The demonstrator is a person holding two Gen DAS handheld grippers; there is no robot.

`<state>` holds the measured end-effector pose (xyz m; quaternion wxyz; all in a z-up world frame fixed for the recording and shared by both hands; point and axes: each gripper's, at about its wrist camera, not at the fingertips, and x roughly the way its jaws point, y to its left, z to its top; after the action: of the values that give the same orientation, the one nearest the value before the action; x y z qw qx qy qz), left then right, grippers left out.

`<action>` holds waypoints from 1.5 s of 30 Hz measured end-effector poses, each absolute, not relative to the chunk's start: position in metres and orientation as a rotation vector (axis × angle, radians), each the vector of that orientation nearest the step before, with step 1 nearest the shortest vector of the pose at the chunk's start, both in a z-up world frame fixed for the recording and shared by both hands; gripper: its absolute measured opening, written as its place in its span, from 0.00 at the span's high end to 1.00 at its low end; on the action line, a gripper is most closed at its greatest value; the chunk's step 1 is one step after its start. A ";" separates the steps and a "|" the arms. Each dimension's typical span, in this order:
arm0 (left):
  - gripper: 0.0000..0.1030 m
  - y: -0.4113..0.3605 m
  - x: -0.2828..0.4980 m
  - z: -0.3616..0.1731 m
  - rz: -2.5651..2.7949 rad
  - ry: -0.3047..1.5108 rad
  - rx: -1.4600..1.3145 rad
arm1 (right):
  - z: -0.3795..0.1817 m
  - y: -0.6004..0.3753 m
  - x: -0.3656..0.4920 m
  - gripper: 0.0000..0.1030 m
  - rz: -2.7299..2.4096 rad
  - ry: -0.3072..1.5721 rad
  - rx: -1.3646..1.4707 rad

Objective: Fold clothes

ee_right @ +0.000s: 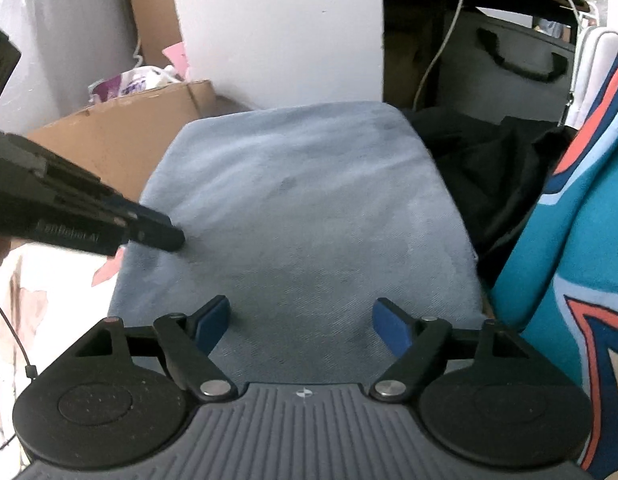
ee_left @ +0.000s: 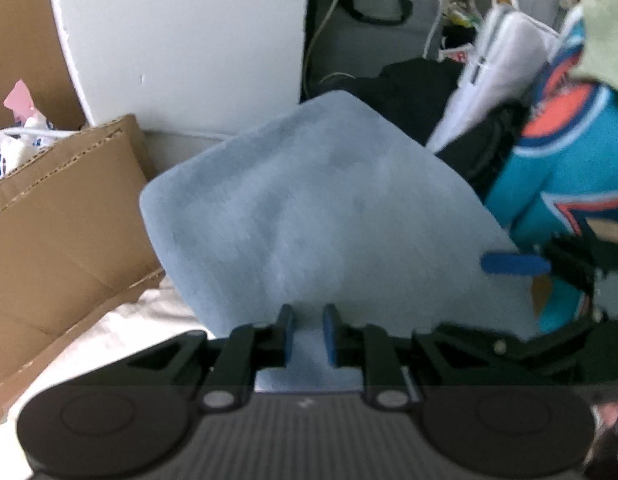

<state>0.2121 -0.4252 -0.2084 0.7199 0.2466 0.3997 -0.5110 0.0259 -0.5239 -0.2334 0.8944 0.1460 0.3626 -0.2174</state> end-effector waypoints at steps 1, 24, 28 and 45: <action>0.80 -0.428 0.214 -0.208 -1.125 0.867 0.546 | -0.235 -0.525 0.026 0.21 -0.455 0.751 0.308; 0.69 -0.465 0.225 -0.207 -1.043 0.960 0.631 | -0.251 -0.537 0.053 0.14 -0.540 0.749 0.442; 0.61 -0.458 0.224 -0.185 -0.994 1.014 0.639 | -0.240 -0.545 0.059 0.14 -0.557 0.822 0.495; 0.01 -0.354 0.218 -0.046 -0.801 1.204 0.540 | -0.122 -0.517 0.051 0.00 -0.447 0.971 0.614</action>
<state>0.2182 -0.3542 -0.0458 0.7165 0.2441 0.5440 -0.3621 0.0515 -0.5172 -0.1222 0.8160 0.2880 0.4552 -0.2098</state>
